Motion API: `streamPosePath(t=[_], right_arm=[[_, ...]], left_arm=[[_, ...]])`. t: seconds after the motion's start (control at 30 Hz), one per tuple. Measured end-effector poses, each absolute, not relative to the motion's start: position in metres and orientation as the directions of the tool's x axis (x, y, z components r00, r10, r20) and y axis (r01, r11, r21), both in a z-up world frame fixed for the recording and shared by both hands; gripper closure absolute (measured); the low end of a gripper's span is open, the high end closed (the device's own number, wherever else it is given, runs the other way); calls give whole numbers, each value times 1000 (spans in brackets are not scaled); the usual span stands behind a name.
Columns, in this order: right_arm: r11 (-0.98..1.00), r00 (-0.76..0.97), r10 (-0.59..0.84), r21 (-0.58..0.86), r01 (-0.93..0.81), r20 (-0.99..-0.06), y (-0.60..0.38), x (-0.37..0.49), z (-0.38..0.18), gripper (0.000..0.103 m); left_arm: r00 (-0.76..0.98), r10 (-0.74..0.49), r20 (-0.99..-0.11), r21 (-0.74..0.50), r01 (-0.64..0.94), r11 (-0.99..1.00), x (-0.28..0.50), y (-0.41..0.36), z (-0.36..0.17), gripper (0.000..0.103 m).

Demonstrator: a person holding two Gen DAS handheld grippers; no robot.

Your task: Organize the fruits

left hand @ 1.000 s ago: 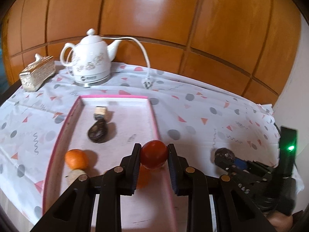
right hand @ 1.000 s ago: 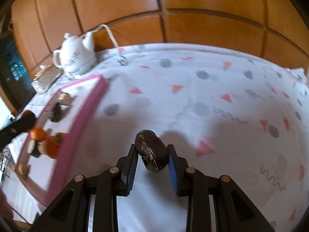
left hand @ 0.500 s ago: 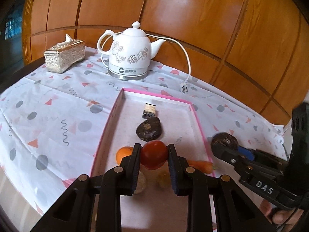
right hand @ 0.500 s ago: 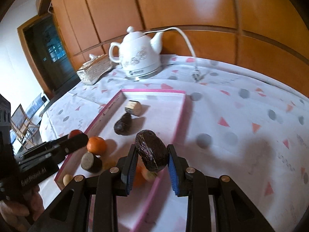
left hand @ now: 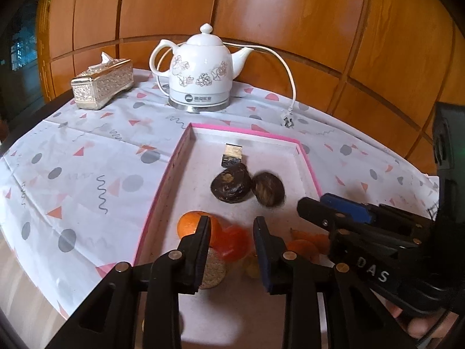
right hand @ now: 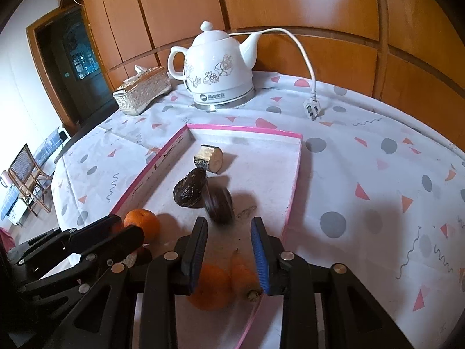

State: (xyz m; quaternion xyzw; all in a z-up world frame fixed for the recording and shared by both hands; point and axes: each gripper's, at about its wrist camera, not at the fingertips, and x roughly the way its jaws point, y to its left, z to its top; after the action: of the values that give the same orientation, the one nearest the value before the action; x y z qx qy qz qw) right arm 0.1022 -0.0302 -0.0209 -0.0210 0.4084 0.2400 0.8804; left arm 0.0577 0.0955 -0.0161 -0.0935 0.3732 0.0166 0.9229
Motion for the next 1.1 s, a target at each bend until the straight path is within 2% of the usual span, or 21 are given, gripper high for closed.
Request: streamPosePath(t=[0.13, 0.2, 0.27, 0.5, 0.67, 0.87, 1.1], right_arm=[[894, 566, 400, 169, -416, -721, -36, 95, -18, 72], [898, 577, 395, 169, -406, -715, -39, 88, -17, 71], [907, 594, 378, 156, -391, -710, -41, 82, -15, 70], [934, 650, 319, 115, -337, -689, -50, 56, -11, 68], [953, 682, 273, 92, -290, -678, -57, 39, -10, 67], [962, 689, 242, 78, -260, -683, -63, 30, -13, 67], [966, 691, 229, 73, -247, -686, -67, 24, -15, 67]], left_arm=[[731, -19, -682, -150, -115, 982, 55, 96, -13, 57], [733, -13, -681, -147, -119, 982, 53, 95, -12, 53], [735, -5, -678, -141, -124, 982, 50, 95, -11, 42], [750, 34, -661, -120, -150, 981, 37, 94, -5, 25], [769, 67, -636, -96, -165, 982, 21, 91, 2, 9], [771, 83, -631, -72, -164, 984, 7, 86, 3, 2], [766, 99, -635, -59, -176, 983, 2, 84, 2, 0]])
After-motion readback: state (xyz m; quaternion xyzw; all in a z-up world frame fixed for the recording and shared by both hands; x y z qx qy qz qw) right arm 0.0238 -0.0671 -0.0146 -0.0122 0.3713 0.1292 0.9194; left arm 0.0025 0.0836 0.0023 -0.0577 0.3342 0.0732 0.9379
